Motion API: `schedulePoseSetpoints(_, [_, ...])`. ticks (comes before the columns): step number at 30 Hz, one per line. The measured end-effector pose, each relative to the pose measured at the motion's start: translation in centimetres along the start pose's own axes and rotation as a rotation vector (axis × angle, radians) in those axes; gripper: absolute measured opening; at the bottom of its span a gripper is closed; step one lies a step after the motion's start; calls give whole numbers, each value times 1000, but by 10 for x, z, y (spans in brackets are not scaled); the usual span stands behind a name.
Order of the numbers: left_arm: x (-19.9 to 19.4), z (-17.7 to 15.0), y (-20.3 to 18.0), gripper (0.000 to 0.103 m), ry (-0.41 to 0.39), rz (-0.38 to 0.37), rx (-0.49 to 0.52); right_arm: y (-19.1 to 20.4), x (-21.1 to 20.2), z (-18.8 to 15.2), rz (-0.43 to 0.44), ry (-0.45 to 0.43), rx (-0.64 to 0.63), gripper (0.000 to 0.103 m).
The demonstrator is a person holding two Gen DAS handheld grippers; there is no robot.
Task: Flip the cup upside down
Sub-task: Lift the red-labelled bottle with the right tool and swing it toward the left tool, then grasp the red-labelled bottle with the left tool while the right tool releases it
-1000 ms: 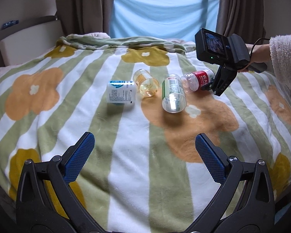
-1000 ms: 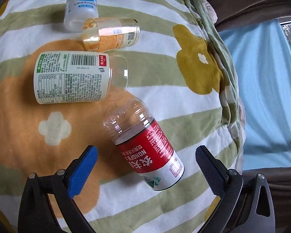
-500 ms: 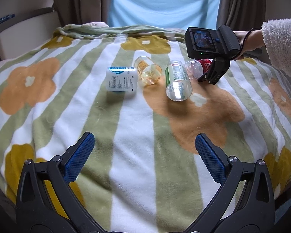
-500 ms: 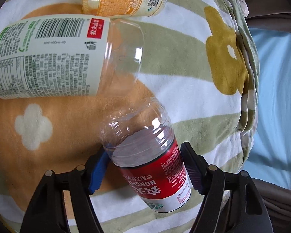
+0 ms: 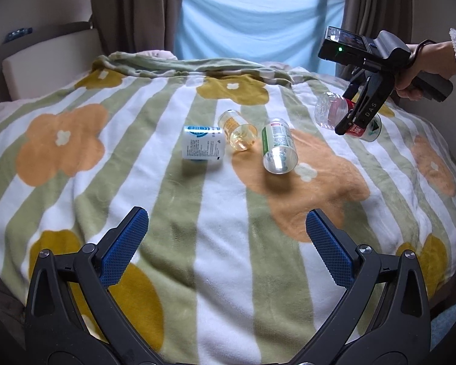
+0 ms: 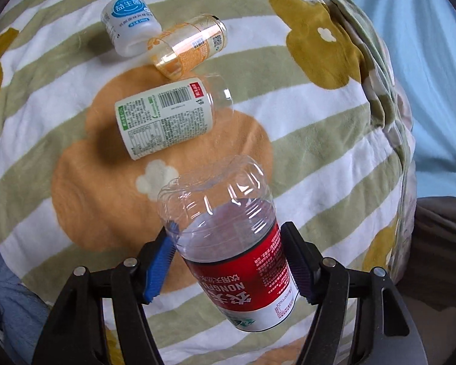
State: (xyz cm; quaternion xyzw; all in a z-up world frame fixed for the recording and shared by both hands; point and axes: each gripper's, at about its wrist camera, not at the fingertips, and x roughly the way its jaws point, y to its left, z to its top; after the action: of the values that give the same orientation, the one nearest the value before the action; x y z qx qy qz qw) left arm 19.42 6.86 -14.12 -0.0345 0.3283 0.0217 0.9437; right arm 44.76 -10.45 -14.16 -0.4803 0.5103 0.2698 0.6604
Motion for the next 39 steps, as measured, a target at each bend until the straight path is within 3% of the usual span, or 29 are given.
schedulePoseSetpoints(6, [-26,-4,13,103,-1,-39,-20,51,-35,-7,233,29,222,65])
schedulePoseSetpoints(11, [-44,-10,23,103,-1,-49,-17,84,-7,-3,478,116,485,65])
schedulePoseSetpoints(18, [-47,-17,41,103,48,-81,-34,120,33,9,592,152,615,65])
schedulePoseSetpoints(27, [-40,-20,42,103,80,-107,-49,139,61,20,605,209,660,67])
schedulePoseSetpoints(28, [-39,-20,41,103,84,-108,-48,139,60,25,609,205,659,69])
schedulePoseSetpoints(30, [-39,-19,39,103,89,-114,-51,141,58,27,603,194,671,87])
schedulePoseSetpoints(31, [-39,-17,38,103,92,-119,-56,141,55,27,598,180,673,98])
schedulePoseSetpoints(32, [-38,-15,38,103,95,-126,-61,141,50,27,592,157,672,101])
schedulePoseSetpoints(39, [-47,3,42,103,112,-126,-118,130,-12,-7,543,-81,691,102])
